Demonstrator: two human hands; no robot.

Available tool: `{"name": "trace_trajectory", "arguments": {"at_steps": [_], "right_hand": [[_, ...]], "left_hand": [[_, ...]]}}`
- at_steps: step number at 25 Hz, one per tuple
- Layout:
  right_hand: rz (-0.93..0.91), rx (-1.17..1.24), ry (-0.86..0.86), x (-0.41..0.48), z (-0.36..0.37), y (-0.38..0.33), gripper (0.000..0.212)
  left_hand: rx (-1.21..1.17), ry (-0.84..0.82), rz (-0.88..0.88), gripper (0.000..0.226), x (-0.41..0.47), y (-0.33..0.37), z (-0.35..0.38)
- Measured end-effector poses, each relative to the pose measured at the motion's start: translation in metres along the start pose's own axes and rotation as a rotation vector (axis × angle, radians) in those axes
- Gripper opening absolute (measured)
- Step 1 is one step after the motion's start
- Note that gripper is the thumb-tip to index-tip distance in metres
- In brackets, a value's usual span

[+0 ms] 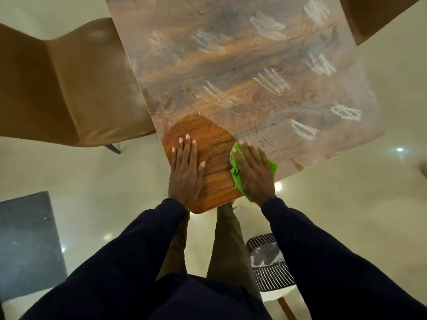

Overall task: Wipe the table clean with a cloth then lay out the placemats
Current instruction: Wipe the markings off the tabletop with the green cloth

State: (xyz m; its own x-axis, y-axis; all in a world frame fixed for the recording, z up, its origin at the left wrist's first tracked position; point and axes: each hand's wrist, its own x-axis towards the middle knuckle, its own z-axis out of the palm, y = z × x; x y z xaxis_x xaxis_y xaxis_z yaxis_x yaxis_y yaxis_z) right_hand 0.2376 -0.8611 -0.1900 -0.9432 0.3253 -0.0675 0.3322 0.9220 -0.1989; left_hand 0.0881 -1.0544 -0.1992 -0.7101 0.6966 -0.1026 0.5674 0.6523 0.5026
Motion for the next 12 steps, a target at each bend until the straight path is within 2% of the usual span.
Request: {"name": "trace_trajectory", "arguments": {"at_steps": [3, 4, 6, 9, 10, 12], "right_hand": [[0.277, 0.001, 0.068, 0.07, -0.003, -0.011, 0.059], [0.319, 0.015, 0.081, 0.088, -0.002, -0.026, 0.059], [0.202, 0.022, 0.041, 0.093, 0.003, -0.043, 0.059], [-0.236, -0.019, -0.069, 0.044, 0.004, -0.01, 0.057], [-0.319, -0.017, -0.089, 0.03, -0.002, 0.01, 0.058], [-0.287, 0.007, -0.077, 0.026, -0.012, 0.045, 0.06]], "left_hand": [[0.082, 0.068, -0.107, 0.066, 0.006, 0.012, 0.019], [0.114, 0.092, -0.142, 0.066, 0.008, 0.014, 0.023], [0.161, 0.12, -0.174, 0.063, 0.008, 0.017, 0.028], [0.18, 0.115, -0.175, 0.063, 0.009, 0.019, 0.029], [0.175, 0.103, -0.183, 0.063, 0.01, 0.019, 0.028], [0.179, 0.084, -0.192, 0.065, 0.01, 0.019, 0.029]]}}
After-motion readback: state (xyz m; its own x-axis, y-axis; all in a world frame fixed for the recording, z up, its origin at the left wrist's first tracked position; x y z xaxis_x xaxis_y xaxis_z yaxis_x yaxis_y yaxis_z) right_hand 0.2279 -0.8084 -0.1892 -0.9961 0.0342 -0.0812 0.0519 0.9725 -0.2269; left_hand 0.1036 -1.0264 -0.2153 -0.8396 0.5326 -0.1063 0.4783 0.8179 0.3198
